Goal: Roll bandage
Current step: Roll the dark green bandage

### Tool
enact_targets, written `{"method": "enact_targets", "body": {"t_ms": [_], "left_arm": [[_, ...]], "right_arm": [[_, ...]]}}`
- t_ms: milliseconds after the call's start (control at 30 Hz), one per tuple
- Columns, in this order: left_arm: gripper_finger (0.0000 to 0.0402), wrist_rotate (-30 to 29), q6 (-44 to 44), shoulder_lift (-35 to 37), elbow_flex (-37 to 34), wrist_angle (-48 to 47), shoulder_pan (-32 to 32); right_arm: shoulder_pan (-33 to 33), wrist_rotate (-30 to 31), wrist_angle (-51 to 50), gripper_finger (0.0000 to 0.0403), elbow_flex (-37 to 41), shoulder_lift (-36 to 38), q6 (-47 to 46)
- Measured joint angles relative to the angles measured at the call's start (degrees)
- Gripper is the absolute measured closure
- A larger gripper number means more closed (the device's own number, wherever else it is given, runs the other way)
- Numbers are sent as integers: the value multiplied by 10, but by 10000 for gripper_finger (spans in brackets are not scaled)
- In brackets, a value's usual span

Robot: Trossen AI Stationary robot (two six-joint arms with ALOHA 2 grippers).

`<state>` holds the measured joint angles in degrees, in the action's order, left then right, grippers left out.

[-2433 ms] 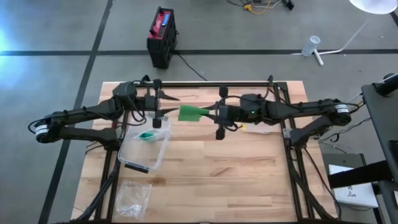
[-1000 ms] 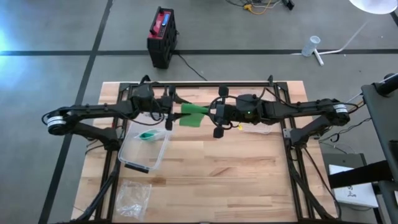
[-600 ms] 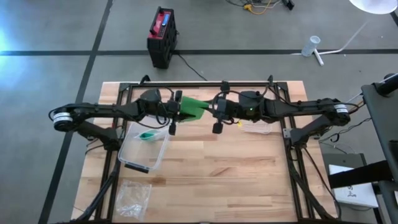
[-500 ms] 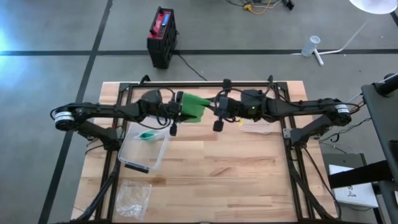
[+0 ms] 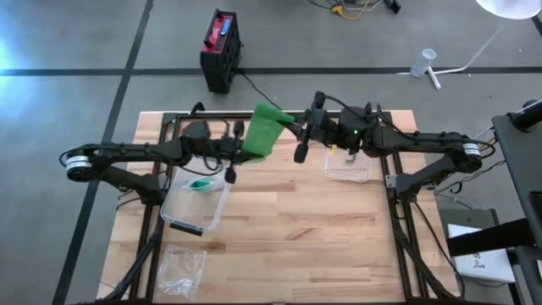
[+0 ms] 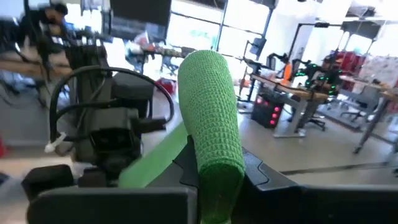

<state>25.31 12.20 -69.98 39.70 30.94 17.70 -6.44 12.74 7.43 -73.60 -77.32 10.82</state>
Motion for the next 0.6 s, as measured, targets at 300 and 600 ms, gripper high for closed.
{"method": "enact_targets", "body": {"t_ms": [300,600], "left_arm": [[283,-16,0,66,0,-5,3],[151,-37,-26,100,0,-24,19]], "right_arm": [[0,-12,9,372,0,1,-68],[30,-14,0,371,0,33,-109]]}}
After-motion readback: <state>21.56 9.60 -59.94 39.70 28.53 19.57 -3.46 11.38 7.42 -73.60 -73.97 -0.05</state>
